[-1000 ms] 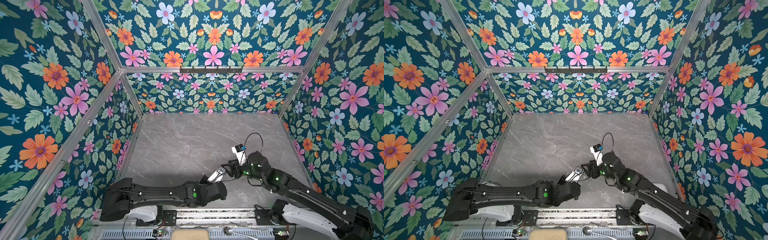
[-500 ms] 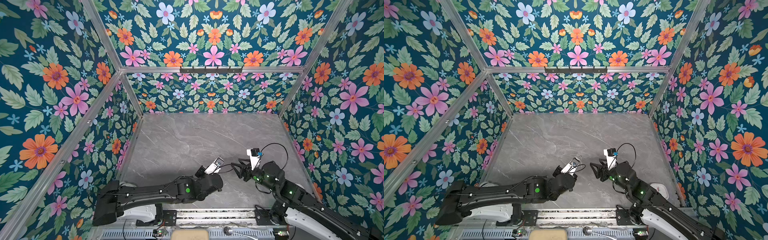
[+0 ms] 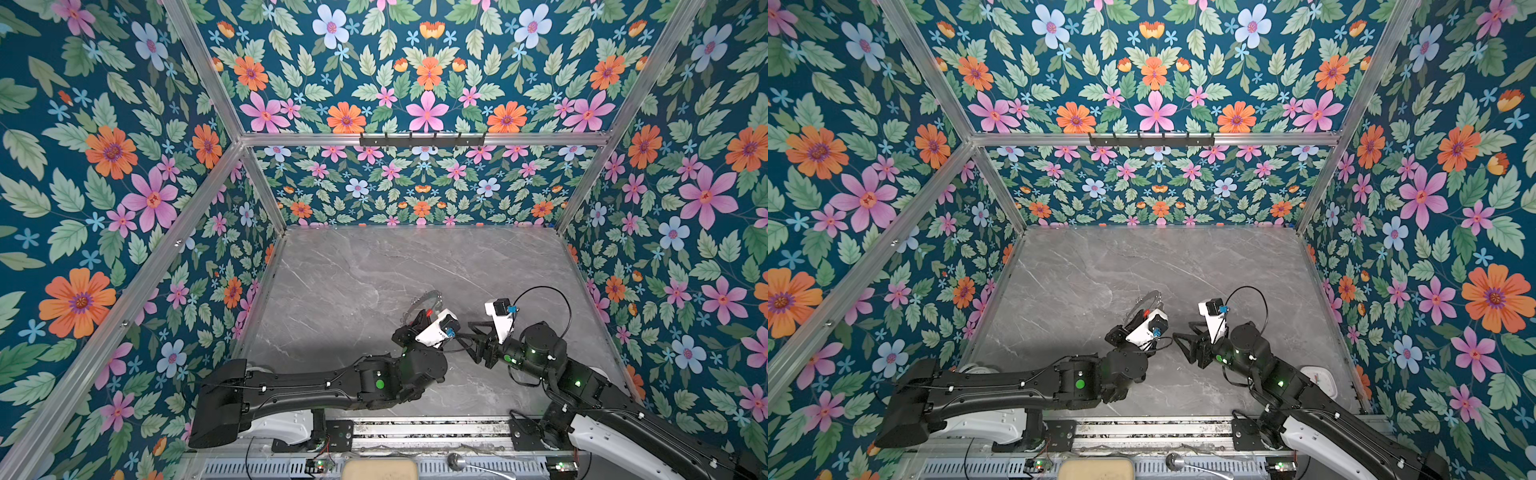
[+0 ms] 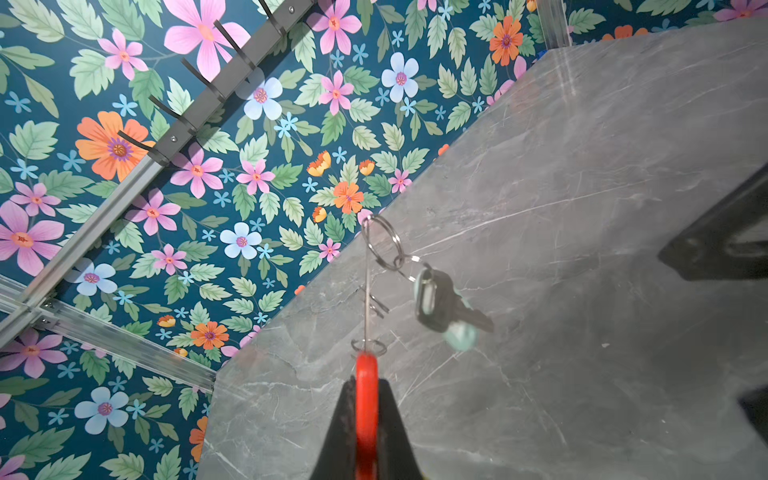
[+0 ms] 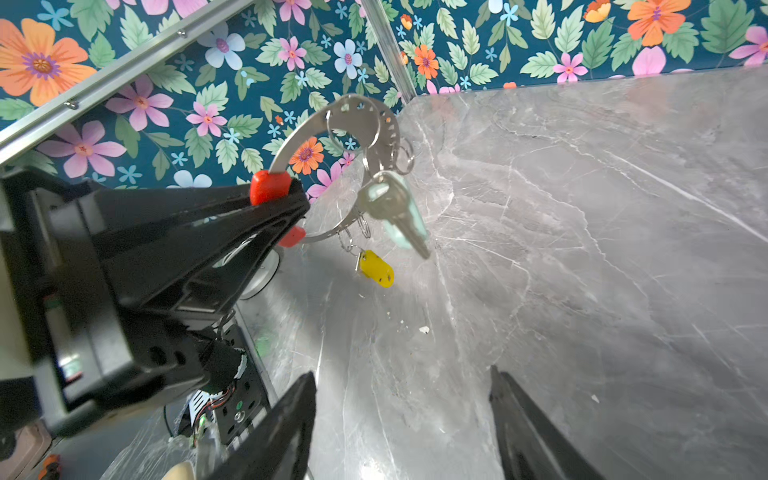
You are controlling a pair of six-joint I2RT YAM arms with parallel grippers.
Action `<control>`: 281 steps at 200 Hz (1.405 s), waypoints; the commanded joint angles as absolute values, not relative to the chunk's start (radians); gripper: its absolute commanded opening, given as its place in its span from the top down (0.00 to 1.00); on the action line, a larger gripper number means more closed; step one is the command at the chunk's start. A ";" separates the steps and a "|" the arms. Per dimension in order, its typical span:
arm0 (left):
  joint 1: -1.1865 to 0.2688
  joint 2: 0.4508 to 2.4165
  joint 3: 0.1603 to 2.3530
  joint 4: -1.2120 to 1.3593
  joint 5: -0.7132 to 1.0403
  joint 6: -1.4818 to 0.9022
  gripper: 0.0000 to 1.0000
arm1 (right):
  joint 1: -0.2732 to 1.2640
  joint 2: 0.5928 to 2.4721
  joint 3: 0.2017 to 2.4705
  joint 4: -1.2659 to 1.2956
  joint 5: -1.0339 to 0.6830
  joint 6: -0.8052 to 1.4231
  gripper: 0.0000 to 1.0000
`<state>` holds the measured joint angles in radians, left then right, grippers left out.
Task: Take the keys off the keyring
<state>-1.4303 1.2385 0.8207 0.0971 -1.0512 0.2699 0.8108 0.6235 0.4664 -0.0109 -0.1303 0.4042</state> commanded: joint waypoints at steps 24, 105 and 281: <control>-1.418 1.293 0.950 -0.087 -1.040 0.182 1.00 | 0.811 0.642 0.468 0.038 -0.164 0.383 0.32; -1.358 1.648 1.431 -0.776 -0.892 -0.263 1.00 | 0.813 0.653 0.363 0.196 -0.222 0.364 0.35; -1.310 1.021 0.428 0.910 -0.528 0.677 1.00 | 0.634 0.696 0.489 0.132 -0.572 0.372 0.39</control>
